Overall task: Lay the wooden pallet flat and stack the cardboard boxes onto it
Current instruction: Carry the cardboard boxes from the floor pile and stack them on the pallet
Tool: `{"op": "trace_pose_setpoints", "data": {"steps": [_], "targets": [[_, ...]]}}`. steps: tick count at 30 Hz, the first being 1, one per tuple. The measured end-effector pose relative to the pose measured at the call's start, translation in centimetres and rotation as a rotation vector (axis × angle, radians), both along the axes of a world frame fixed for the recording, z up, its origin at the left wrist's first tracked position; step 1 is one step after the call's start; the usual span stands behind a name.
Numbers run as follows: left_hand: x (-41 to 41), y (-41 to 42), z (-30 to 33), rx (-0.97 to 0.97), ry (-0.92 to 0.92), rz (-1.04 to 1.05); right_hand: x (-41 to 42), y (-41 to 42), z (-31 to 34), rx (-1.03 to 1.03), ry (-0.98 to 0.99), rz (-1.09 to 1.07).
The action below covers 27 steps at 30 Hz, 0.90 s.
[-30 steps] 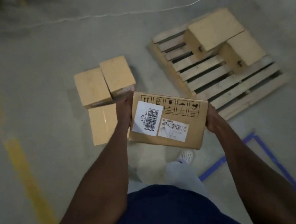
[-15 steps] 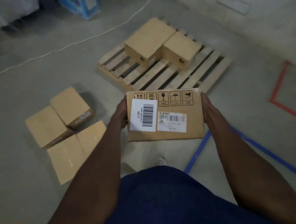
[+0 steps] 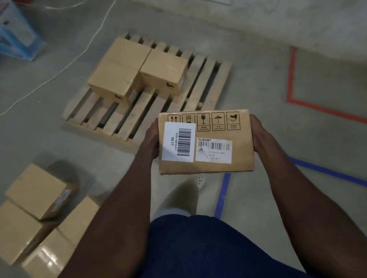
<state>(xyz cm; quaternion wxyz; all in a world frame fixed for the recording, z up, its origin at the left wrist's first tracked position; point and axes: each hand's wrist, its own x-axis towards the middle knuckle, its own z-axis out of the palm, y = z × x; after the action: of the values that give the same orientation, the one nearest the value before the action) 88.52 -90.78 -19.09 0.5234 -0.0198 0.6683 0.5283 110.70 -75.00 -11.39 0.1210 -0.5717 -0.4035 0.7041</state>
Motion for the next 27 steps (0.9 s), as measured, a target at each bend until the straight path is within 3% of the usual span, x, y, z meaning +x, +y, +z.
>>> {"op": "trace_pose_setpoints", "data": {"steps": [8, 15, 21, 27], "targets": [[-1.9, 12.7, -0.4, -0.041, -0.098, 0.091, -5.2, 15.2, -1.5, 0.063, -0.151, 0.048], [-5.4, 21.3, 0.8, -0.047, -0.14, 0.277, -11.3, 26.4, -1.6, -0.003, -0.085, 0.173], [-9.1, 25.9, -0.9, -0.118, -0.084, 0.446, -17.4, 33.8, -3.4, -0.055, -0.03, 0.381], [-8.7, 29.4, 0.7, -0.107, -0.107, 0.782, -24.0, 40.2, -6.1, -0.175, 0.013, 0.68]]}}
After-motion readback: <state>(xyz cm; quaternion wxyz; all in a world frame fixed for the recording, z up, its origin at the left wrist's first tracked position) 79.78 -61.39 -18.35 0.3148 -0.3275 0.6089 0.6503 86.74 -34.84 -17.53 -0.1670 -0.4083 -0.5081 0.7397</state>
